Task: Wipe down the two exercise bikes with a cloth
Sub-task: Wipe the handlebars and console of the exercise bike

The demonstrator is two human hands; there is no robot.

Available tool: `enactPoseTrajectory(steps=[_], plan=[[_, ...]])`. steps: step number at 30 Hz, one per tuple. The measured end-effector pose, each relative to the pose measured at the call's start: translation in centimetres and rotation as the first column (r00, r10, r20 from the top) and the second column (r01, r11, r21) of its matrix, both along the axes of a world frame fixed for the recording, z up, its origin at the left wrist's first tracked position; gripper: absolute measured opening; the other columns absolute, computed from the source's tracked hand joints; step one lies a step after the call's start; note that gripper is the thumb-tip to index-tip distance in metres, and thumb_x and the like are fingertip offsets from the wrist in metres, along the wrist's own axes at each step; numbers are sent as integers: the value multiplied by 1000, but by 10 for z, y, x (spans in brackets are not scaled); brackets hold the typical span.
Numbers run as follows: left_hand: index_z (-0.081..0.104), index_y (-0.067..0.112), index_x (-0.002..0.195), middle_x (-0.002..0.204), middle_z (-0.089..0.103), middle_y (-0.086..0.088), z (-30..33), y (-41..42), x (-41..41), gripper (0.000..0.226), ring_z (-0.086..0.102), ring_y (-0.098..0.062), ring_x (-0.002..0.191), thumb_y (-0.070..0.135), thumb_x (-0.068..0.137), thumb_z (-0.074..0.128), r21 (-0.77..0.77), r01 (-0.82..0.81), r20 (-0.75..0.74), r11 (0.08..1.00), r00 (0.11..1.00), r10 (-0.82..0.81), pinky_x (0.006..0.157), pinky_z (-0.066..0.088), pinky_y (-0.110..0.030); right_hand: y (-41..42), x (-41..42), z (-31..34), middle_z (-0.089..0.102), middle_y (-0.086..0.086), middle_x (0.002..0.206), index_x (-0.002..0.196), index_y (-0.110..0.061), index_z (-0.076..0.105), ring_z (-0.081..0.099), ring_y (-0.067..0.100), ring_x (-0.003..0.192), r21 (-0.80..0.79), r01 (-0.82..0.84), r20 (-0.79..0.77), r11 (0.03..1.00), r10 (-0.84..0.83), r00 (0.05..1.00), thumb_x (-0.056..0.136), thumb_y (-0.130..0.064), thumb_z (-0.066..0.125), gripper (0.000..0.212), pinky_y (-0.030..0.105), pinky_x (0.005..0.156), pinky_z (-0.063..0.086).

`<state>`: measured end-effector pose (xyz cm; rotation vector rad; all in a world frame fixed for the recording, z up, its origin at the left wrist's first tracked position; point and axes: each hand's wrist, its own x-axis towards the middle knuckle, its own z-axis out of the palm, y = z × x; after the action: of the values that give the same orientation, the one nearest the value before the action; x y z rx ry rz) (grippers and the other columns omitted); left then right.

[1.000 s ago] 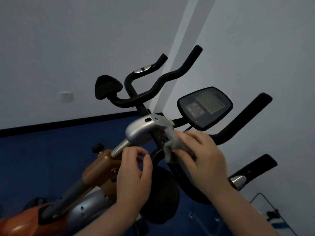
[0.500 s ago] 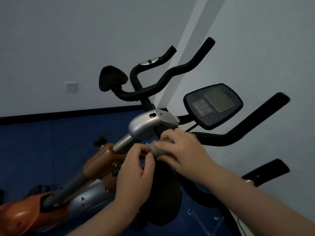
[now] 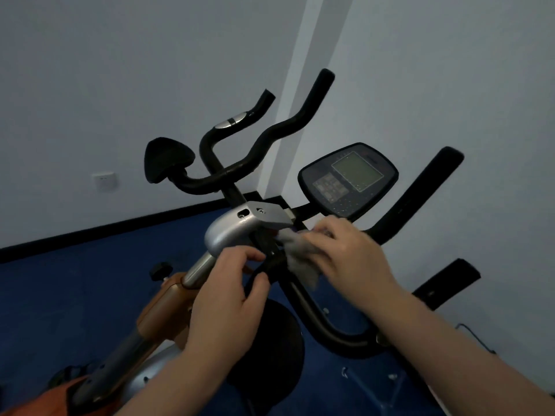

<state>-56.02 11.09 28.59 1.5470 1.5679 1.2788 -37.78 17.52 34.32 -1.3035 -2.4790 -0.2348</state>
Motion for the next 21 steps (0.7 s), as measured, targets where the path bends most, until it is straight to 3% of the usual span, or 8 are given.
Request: enactPoseTrajectory(steps=[3,8,11,13,17,21], plan=[[47,50,97,98,54,26,24,19,7,16,52,9,92,41,85,50,1,160,-61,987,985,-160,74,46,-19,-2,44,19,62,3,88,95,-20,72,59,23,73,117,168,-25,979,-166,986,86,-31,58,20,32,49,48],[52,34,116,115,56,14,44,47,33,25,54,-8,108,27,92,50,-76,240,-35,968,969,-243,94,48,-40,2,22,16,53,-2,91,98,-27,69,50,15,79,44,291,-55,956,-288,956,88,-35,57,18,28,53,39],[52,32,119,115,54,14,36,44,40,29,49,-7,109,23,91,50,-47,222,-130,974,965,-226,95,46,-34,-9,16,0,52,0,90,102,-21,67,51,16,72,10,286,-87,958,-284,955,88,-28,61,17,27,51,37],[49,34,124,116,50,17,31,41,39,34,45,-4,111,26,91,50,-10,217,-227,976,950,-213,95,43,-29,-10,35,6,55,2,85,95,-17,69,52,18,69,86,355,-89,931,-348,933,86,-25,66,13,26,50,35],[45,36,130,120,48,22,31,40,38,40,43,-1,114,29,91,51,-42,242,-251,969,936,-245,97,39,-27,-4,63,37,54,0,92,99,-18,68,50,17,73,154,458,-24,875,-460,887,91,-27,59,15,31,52,44],[50,37,123,114,54,18,35,43,39,37,49,-6,111,24,89,56,-90,224,-182,970,954,-237,97,43,-33,20,71,89,54,2,97,107,-23,66,51,18,73,370,447,-281,814,-360,890,87,-25,61,21,29,56,42]])
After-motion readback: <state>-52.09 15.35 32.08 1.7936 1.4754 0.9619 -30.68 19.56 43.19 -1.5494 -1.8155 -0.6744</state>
